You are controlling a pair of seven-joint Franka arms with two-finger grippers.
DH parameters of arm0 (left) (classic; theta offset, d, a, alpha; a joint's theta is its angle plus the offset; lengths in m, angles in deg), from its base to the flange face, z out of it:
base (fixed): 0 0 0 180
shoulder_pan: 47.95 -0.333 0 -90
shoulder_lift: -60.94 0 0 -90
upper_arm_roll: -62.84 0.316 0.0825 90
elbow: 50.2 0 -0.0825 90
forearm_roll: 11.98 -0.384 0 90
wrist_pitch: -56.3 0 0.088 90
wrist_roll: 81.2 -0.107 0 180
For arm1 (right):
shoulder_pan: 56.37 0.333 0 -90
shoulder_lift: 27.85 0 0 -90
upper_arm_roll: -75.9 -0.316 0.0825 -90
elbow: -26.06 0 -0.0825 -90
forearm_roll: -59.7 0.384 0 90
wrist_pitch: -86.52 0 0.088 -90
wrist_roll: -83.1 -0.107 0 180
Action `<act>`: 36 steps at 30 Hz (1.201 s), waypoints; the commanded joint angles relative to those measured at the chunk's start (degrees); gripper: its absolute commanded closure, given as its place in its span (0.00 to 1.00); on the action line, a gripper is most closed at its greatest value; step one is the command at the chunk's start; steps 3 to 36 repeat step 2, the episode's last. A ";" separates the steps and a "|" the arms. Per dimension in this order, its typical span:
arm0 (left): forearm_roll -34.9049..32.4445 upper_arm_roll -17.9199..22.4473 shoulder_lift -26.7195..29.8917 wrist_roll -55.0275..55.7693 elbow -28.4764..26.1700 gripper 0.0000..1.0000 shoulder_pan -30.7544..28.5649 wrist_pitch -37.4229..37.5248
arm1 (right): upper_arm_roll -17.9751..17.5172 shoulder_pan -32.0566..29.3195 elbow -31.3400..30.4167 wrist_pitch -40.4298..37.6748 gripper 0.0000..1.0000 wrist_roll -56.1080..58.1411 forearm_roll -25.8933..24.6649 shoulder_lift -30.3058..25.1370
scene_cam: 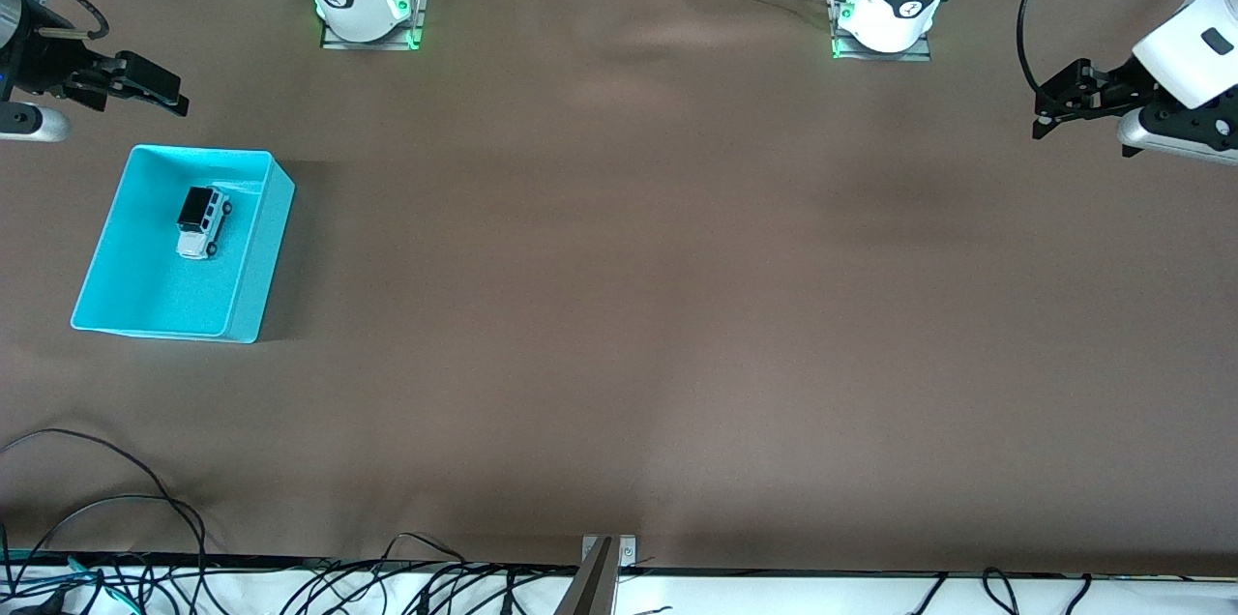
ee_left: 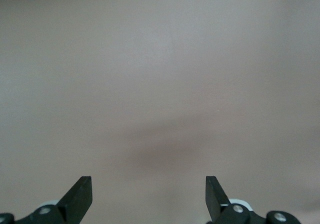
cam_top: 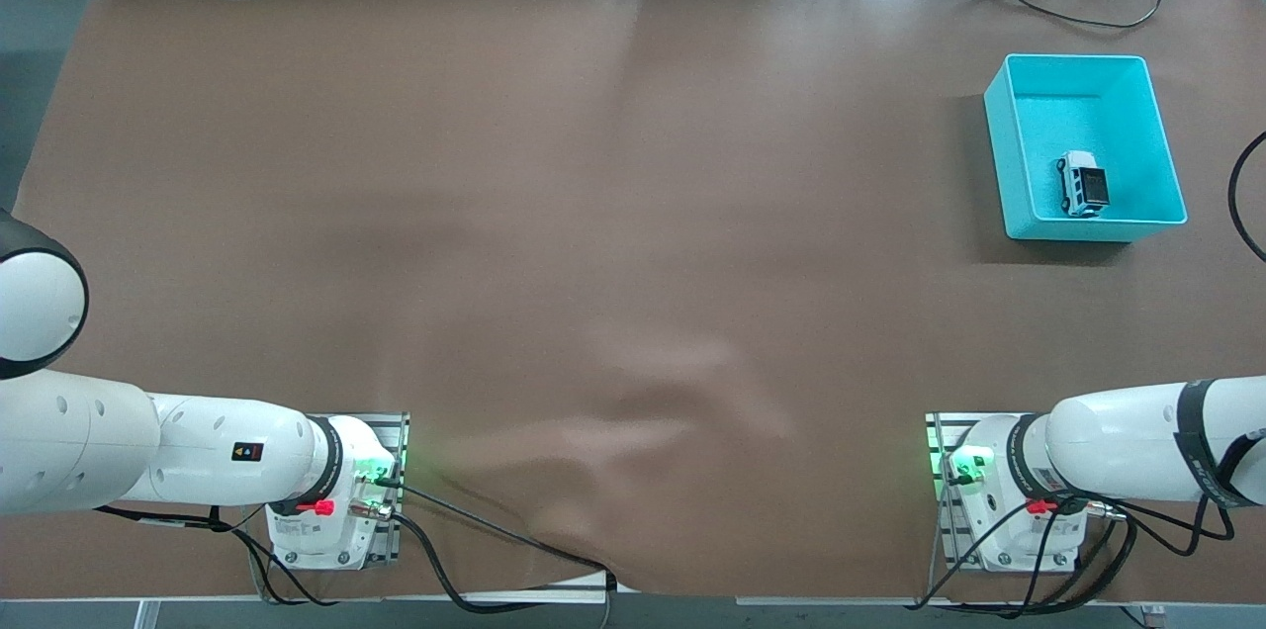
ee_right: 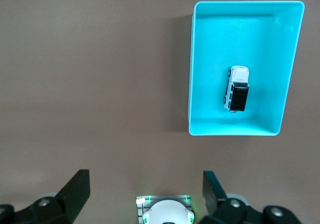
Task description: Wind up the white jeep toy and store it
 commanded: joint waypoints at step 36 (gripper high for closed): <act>-0.24 -0.12 -1.00 0.80 2.22 0.00 0.14 1.35 | -0.60 -0.86 0.59 -1.45 0.00 1.38 0.36 -1.01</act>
